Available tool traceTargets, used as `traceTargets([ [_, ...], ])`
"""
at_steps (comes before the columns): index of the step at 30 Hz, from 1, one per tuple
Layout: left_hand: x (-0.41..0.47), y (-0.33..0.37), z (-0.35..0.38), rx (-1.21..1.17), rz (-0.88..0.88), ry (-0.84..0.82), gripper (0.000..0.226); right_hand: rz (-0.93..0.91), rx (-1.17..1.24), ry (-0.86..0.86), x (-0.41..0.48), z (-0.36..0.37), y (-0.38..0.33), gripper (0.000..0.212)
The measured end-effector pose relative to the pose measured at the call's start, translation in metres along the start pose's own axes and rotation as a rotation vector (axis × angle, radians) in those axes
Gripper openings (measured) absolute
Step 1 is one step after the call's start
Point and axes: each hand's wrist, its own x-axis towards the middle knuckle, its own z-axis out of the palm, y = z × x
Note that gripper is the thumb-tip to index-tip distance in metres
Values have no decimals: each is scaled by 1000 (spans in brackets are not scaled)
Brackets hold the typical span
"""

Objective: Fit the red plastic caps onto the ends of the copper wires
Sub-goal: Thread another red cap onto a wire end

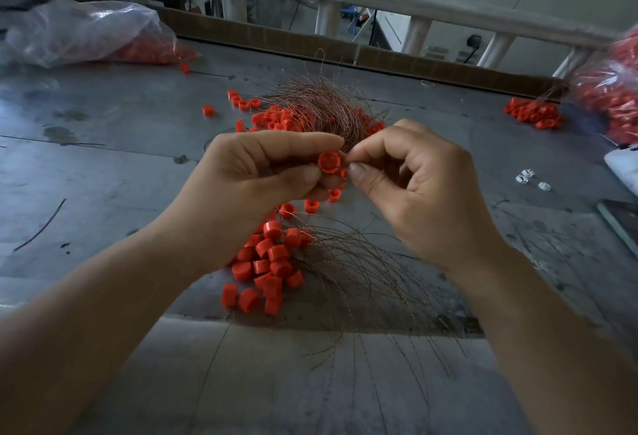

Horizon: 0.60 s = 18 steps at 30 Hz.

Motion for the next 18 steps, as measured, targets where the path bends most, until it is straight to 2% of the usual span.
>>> traceTargets([
  [12, 0, 1, -2, 8, 1, 14, 35, 39, 60, -21, 0, -1, -4, 14],
  [18, -1, 1, -2, -10, 3, 19, 33, 69, 159, -29, -1, -2, -6, 26],
])
